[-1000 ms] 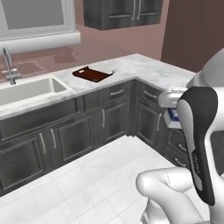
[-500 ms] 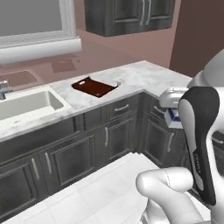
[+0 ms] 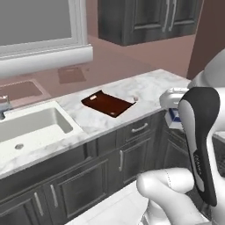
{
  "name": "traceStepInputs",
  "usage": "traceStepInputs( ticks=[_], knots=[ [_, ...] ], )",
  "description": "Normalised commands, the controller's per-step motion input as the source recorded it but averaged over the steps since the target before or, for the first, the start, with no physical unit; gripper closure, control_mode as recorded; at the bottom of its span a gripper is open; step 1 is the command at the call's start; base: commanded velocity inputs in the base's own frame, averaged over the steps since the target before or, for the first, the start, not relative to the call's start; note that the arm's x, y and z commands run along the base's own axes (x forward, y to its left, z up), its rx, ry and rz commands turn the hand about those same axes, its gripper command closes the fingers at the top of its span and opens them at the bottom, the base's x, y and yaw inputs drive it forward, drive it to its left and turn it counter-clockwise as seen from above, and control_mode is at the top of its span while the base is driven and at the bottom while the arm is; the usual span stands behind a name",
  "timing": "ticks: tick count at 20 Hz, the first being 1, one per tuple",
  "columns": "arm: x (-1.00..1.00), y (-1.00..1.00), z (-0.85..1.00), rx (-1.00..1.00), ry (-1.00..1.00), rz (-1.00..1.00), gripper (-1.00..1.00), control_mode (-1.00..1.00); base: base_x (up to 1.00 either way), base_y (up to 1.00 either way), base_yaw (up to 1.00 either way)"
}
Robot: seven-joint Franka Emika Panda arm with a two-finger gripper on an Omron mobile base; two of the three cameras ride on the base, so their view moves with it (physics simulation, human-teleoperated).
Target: Take out the milk from the fridge and place it on the tray on the counter. Then take the sugar cube near the tray and place it in the tray.
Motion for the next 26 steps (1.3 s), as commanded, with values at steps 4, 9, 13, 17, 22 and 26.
traceStepInputs(
  ticks=[4, 9, 13, 17, 22, 26],
  knots=[
    [0.0, 0.0, 0.0, 0.0, 0.0, 0.0, 1.0, 1.0, 1.0, -0.52, 0.12],
    [0.0, 0.0, 0.0, 0.0, 0.0, 0.0, 1.0, 1.0, 1.0, -0.43, 0.2],
    [0.0, 0.0, 0.0, 0.0, 0.0, 0.0, 1.0, 1.0, 1.0, 0.17, 0.18],
    [0.0, 0.0, 0.0, 0.0, 0.0, 0.0, 1.0, 1.0, 1.0, 0.33, 0.11],
    [0.0, 0.0, 0.0, 0.0, 0.0, 0.0, 1.0, 1.0, 1.0, -0.11, 0.27],
    [0.0, 0.0, 0.0, 0.0, 0.0, 0.0, 1.0, 1.0, 1.0, -0.08, 0.35]
  ],
)
